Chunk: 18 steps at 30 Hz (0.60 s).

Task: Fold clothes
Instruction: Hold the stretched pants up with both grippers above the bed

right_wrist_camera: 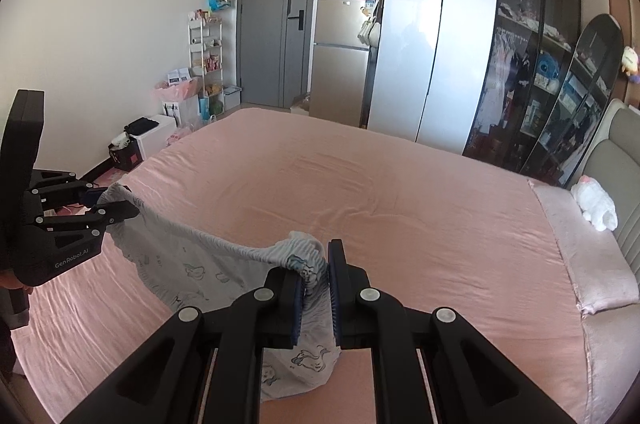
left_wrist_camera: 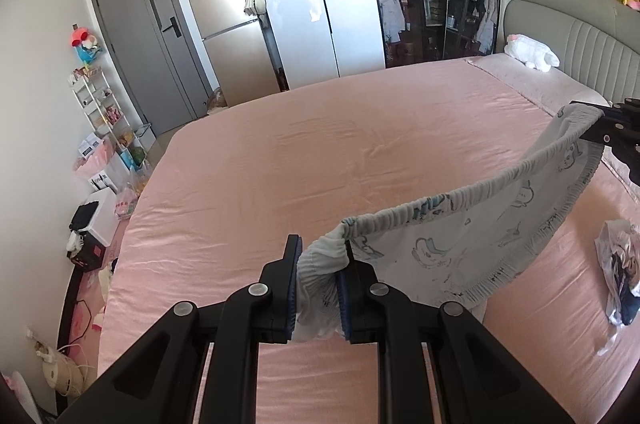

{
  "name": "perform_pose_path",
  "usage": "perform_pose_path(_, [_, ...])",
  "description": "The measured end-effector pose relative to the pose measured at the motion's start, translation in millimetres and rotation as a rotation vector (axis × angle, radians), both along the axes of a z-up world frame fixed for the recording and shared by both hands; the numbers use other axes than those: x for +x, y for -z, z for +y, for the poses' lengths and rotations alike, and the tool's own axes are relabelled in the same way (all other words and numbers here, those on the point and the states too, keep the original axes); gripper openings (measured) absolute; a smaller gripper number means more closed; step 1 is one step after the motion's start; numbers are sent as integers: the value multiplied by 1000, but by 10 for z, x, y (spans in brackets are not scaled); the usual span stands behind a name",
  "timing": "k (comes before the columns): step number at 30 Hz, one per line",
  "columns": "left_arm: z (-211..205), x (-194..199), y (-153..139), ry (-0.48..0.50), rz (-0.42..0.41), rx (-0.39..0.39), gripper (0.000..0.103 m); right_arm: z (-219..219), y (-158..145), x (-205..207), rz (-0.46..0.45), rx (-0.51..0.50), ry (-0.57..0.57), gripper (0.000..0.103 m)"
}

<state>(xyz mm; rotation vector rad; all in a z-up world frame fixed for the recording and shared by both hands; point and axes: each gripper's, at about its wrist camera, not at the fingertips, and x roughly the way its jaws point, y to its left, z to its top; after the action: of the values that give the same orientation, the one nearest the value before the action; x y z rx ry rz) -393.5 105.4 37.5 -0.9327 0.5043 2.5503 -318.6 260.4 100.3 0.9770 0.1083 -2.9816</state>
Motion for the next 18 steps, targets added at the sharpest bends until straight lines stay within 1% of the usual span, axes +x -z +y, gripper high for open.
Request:
perform_pose_path(3, [-47, 159, 52, 3, -21, -16, 15, -30, 89, 167, -25, -17, -2, 8])
perform_pose_path(10, [-244, 516, 151, -7, -65, -3, 15, -107, 268, 568, -78, -64, -4, 8])
perform_pose_path(14, [-326, 792, 266, 2, -94, 1, 15, -180, 363, 846, -105, -51, -6, 8])
perform_pose_path(18, [-379, 1093, 434, 9, -135, 14, 15, -242, 532, 1152, -147, -61, 7, 8])
